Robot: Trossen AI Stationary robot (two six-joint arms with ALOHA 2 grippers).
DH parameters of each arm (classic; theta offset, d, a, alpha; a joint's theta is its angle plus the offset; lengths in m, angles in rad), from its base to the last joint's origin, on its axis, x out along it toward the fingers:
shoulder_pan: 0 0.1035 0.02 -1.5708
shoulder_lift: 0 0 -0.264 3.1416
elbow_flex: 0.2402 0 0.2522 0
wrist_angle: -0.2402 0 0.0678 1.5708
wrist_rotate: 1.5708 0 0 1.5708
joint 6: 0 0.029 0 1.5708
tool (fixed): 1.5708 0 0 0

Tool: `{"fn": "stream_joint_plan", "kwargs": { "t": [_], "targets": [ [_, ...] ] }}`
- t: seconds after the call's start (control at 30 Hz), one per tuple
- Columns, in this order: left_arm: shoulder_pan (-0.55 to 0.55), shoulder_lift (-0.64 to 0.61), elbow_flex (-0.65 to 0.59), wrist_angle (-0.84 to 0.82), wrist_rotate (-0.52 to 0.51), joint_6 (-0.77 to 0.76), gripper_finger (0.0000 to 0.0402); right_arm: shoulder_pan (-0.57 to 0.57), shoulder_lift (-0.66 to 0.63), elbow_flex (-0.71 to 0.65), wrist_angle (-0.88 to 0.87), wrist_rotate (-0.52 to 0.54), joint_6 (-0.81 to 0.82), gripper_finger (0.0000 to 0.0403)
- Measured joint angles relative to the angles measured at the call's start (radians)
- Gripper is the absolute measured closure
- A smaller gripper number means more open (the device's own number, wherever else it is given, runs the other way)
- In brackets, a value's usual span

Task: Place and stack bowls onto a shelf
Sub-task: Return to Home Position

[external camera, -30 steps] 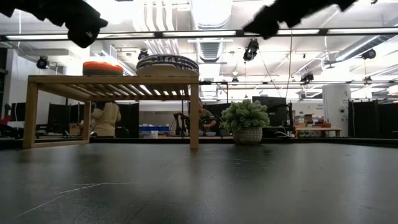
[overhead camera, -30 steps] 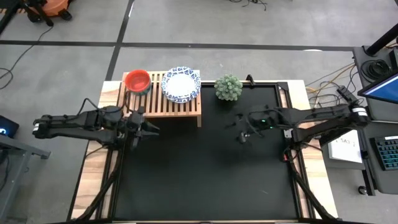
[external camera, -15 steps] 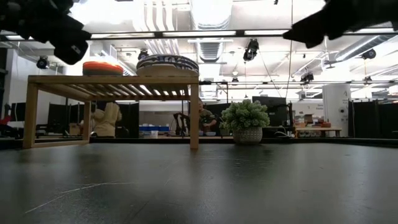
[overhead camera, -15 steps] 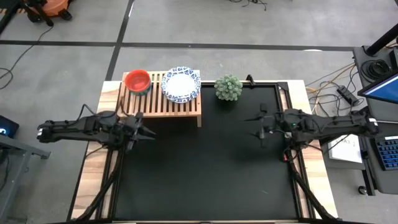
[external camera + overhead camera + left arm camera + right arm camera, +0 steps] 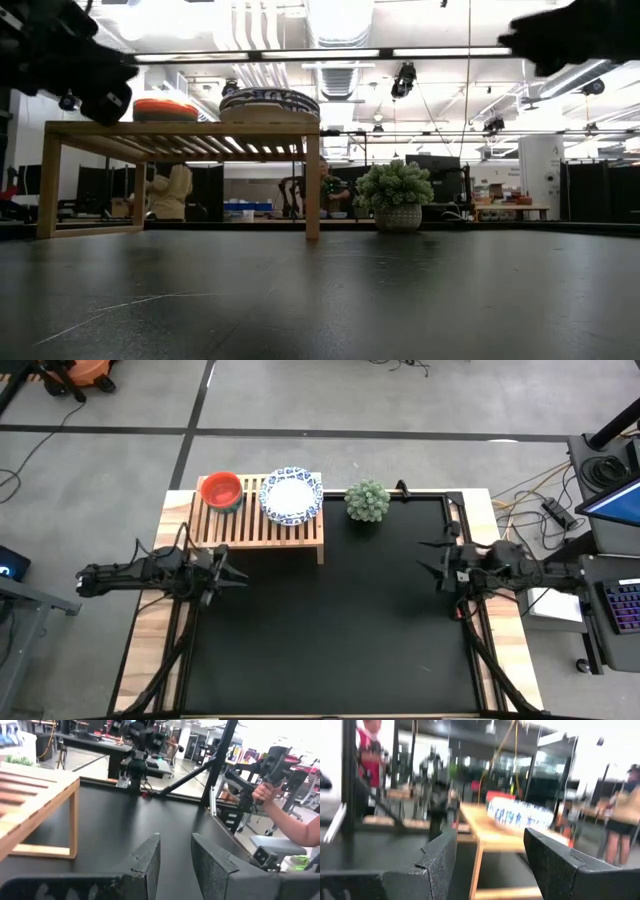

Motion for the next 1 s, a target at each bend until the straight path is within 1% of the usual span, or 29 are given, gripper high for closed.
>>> {"fn": "stream_joint_plan", "kwargs": {
  "t": [0.07,0.13,0.2,0.27,0.4,0.47,0.53,0.57,0.73,0.83,0.9,1.0],
  "targets": [
    [0.0,0.004,-0.023,0.018,-0.005,0.0,0.031,0.0,-0.06,-0.024,0.007,0.003,-0.016,0.0182],
    [0.0,0.015,-0.051,0.073,-0.005,0.003,0.031,0.0,-0.105,-0.044,0.011,0.026,-0.016,0.0182],
    [0.001,0.016,-0.074,0.099,-0.006,0.016,0.031,-0.001,-0.105,-0.063,-0.024,0.051,-0.007,0.0182],
    [0.001,0.013,-0.09,0.103,-0.006,0.036,0.031,0.0,-0.092,-0.063,0.01,0.064,0.009,0.0182],
    [0.001,0.012,-0.1,0.129,-0.007,0.084,0.031,0.0,-0.094,-0.096,0.025,0.154,0.03,0.0182],
    [0.001,0.01,-0.102,0.135,-0.008,0.11,0.031,0.0,-0.102,-0.131,0.087,0.203,0.025,0.0182],
    [0.001,0.01,-0.107,0.15,-0.008,0.134,0.031,0.0,-0.105,-0.186,0.199,0.211,0.007,0.0182],
    [0.001,0.012,-0.108,0.153,-0.008,0.145,0.031,0.0,-0.105,-0.203,0.227,0.214,0.004,0.0182],
    [0.001,0.011,-0.112,0.162,-0.01,0.17,0.031,-0.002,-0.09,-0.203,0.226,0.264,0.021,0.0182],
    [0.001,0.011,-0.112,0.158,-0.06,0.164,0.031,-0.002,-0.092,-0.203,0.224,0.293,0.002,0.0182],
    [0.001,0.013,-0.113,0.155,-0.092,0.142,0.031,-0.002,-0.088,-0.203,0.224,0.294,-0.009,0.0182],
    [0.0,0.019,-0.113,0.154,-0.109,0.134,0.031,-0.002,-0.078,-0.203,0.224,0.294,0.029,0.0182]
  ]
}}
